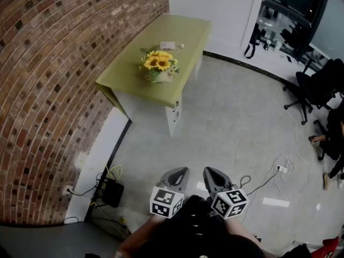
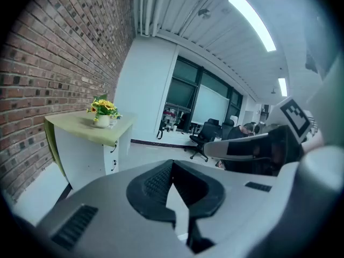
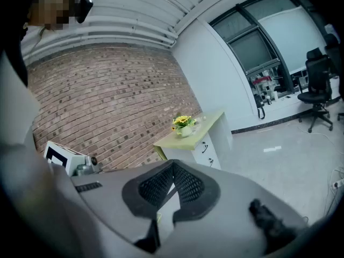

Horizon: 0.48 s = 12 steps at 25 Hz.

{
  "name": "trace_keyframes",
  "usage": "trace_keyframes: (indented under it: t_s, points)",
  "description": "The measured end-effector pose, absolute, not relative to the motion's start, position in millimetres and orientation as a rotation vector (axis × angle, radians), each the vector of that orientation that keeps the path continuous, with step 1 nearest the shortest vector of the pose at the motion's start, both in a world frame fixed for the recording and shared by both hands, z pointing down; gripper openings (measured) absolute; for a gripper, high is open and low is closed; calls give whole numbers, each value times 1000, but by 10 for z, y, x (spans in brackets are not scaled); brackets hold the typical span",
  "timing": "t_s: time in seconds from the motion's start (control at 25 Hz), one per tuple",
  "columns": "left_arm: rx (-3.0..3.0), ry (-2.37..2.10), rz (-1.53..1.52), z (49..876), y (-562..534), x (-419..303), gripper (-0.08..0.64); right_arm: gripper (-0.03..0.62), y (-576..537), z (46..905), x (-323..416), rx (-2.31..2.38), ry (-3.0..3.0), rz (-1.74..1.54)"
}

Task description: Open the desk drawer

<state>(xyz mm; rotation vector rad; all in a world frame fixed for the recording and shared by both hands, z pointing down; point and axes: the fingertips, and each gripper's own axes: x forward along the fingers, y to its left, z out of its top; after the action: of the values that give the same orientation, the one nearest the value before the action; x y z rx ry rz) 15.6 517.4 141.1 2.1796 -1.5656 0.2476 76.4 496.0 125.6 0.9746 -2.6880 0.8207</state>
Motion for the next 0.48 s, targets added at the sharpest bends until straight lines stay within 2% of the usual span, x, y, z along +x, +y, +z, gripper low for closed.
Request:
trace_keyframes:
  t_s: [0.48]
  points:
    - [2169,-1556,268,1454,5081,276,9,12,4849,1268,947,999,-2709,912]
